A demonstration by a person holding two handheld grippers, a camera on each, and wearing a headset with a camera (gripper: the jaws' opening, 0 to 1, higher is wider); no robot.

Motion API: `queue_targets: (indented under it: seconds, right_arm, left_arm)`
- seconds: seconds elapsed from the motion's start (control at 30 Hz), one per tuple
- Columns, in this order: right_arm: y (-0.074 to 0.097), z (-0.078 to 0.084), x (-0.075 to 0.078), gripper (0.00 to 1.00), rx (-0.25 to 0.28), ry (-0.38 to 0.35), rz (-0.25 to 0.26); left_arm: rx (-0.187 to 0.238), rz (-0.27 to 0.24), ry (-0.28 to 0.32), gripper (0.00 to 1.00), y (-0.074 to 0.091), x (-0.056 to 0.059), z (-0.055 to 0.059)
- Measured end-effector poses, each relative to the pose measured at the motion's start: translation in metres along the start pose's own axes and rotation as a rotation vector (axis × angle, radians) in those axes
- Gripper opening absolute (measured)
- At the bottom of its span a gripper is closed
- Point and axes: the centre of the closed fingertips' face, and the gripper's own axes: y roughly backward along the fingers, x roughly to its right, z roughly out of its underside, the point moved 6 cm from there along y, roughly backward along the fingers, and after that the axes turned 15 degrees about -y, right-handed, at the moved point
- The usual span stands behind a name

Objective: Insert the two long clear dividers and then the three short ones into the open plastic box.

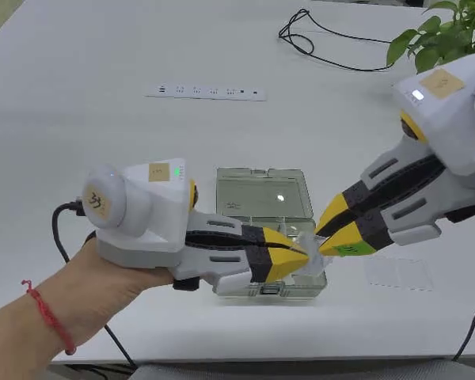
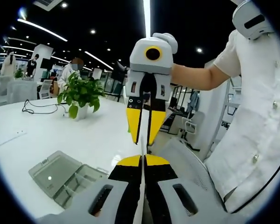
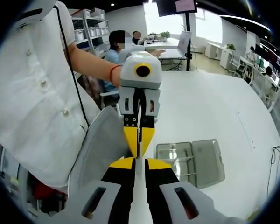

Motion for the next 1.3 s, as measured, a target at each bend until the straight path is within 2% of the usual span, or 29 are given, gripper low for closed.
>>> queue_targets:
  seconds: [0.17,0.33,0.87,1.13,1.3]
  right_arm:
    - [-0.004,0.000,-0.002,0.05,-0.018,0.009,-0.024]
    - [-0.005,0.001,0.000,0.03,-0.026,0.008,-0.026]
    - [-0.009,-0.001,0.001,0.03,-0.025,0.015,-0.022]
    - [-0.008,-0.005,0.003,0.03,-0.016,0.022,-0.005]
    - [-0.008,-0.010,0.007,0.03,-0.002,0.023,0.019]
  left_arm:
    - [0.016,-0.004,-0.004,0.00,0.001,0.000,-0.001]
    - [0.005,-0.005,-0.026,0.00,0.002,0.000,0.001]
    - [-0.020,-0.020,-0.032,0.00,0.005,-0.001,0.007]
    - [-0.040,-0.053,-0.021,0.10,0.012,-0.004,0.014]
    - [-0.058,-0.102,-0.018,0.16,0.024,-0.007,0.021]
